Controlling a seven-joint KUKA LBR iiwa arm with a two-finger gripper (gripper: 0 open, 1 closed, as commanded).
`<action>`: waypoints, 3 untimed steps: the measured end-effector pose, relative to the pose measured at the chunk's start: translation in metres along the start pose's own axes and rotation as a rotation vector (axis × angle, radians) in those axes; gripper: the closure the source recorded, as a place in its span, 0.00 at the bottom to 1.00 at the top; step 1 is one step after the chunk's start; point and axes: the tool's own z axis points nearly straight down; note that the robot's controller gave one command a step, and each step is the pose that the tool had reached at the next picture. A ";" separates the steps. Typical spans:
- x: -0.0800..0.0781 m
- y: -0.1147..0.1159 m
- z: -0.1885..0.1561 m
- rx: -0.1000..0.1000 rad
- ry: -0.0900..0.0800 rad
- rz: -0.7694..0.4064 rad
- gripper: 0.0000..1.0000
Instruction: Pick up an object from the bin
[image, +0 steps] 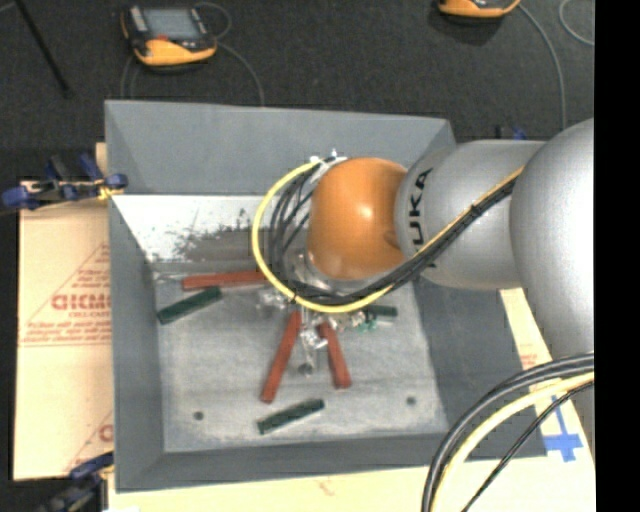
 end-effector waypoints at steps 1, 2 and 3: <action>-0.003 0.004 -0.039 0.002 -0.004 -0.090 0.00; -0.006 0.006 0.012 0.002 -0.009 -0.103 0.00; -0.008 0.008 0.029 0.006 -0.018 -0.437 1.00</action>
Offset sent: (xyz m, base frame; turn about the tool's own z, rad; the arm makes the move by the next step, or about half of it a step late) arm 0.0001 0.0090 -0.0252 -0.1122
